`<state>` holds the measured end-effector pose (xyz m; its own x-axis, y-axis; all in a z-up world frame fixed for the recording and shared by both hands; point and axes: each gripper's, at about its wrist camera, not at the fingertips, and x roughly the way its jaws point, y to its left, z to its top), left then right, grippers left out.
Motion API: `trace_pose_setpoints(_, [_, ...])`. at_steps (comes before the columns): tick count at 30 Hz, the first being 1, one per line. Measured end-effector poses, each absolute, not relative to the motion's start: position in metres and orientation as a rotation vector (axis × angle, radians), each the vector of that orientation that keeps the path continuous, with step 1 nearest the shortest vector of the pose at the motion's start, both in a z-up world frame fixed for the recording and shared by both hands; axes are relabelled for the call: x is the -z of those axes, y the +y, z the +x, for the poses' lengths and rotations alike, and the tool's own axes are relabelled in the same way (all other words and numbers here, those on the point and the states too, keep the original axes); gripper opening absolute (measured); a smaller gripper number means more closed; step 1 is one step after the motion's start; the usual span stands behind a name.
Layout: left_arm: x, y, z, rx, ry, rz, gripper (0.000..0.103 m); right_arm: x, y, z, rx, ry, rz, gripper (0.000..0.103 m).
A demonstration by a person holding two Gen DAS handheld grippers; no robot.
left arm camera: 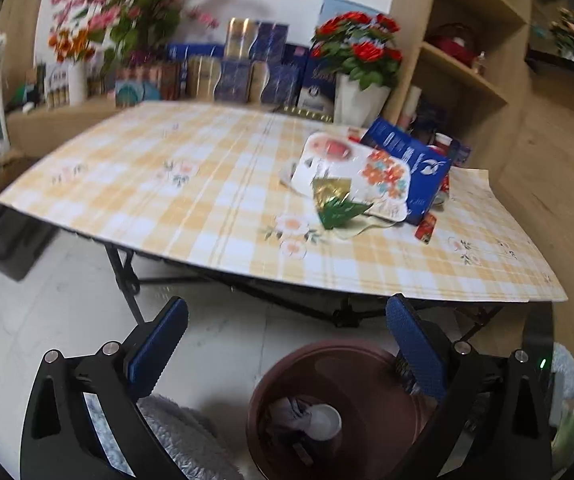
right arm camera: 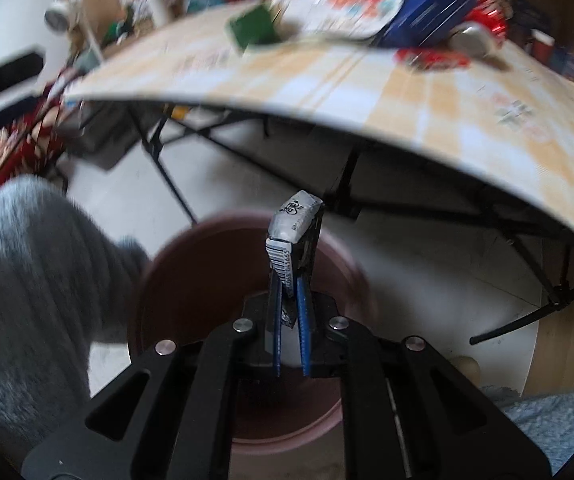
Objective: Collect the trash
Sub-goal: 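Lower the black wrapper into the bin and open the right tool, then reach the left tool to the green and gold wrapper and grasp it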
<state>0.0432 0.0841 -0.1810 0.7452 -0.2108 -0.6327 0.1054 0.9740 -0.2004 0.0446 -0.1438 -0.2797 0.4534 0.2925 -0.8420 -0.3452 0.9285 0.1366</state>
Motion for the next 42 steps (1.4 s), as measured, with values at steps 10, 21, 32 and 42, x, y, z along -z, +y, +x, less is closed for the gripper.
trace_pose_setpoints(10, [0.188,0.088,0.046,0.168,0.725,-0.166,0.097,0.286,-0.142,0.037,-0.388,1.061,-0.101,0.086])
trace_pose_setpoints(21, [0.189,0.093,0.049,0.145,0.731,-0.181,0.097,0.253,-0.176,0.044,-0.203,0.89,-0.012,0.097])
trace_pose_setpoints(32, [0.19,0.083,0.051,0.159,0.735,-0.146,0.097,0.232,-0.195,0.043,-0.052,0.76,-0.004,0.097])
trace_pose_setpoints(42, [0.186,0.078,0.055,0.159,0.723,-0.137,0.097,0.215,-0.212,0.041,-0.008,0.678,0.109,0.097])
